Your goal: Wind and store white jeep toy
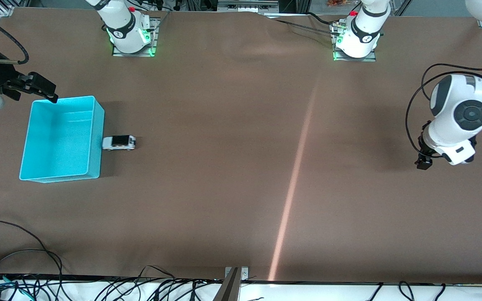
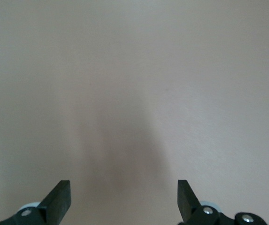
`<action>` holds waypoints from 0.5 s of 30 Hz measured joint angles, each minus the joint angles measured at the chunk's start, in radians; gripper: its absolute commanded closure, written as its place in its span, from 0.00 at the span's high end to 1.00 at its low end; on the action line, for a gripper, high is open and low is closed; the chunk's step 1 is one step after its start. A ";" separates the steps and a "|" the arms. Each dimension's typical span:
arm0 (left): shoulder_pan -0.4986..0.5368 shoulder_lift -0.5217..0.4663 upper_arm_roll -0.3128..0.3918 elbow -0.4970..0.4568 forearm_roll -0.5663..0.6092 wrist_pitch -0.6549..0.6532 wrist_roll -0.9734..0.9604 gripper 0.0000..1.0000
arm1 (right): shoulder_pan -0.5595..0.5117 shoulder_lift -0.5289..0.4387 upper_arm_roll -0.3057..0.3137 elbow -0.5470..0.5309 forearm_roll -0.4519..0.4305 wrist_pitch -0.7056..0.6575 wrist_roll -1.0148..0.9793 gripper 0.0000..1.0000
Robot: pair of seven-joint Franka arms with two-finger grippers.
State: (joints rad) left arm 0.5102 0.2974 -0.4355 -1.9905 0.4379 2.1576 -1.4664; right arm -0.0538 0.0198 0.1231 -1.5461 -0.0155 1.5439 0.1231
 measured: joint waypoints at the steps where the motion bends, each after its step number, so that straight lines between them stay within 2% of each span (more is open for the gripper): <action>1: 0.000 -0.001 -0.003 0.027 -0.019 -0.029 0.037 1.00 | 0.000 0.000 0.000 0.000 0.000 0.000 0.000 1.00; 8: 0.000 -0.005 -0.013 0.179 -0.108 -0.177 0.310 1.00 | -0.001 0.000 -0.001 0.000 0.000 0.000 0.001 1.00; 15: 0.000 -0.005 -0.022 0.284 -0.178 -0.241 0.567 1.00 | -0.001 0.000 -0.001 0.000 0.000 0.000 0.002 1.00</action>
State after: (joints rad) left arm 0.5105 0.2920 -0.4577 -1.7062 0.2598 1.9162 -0.8996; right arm -0.0545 0.0203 0.1225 -1.5461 -0.0155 1.5439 0.1250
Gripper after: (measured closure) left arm 0.000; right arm 0.000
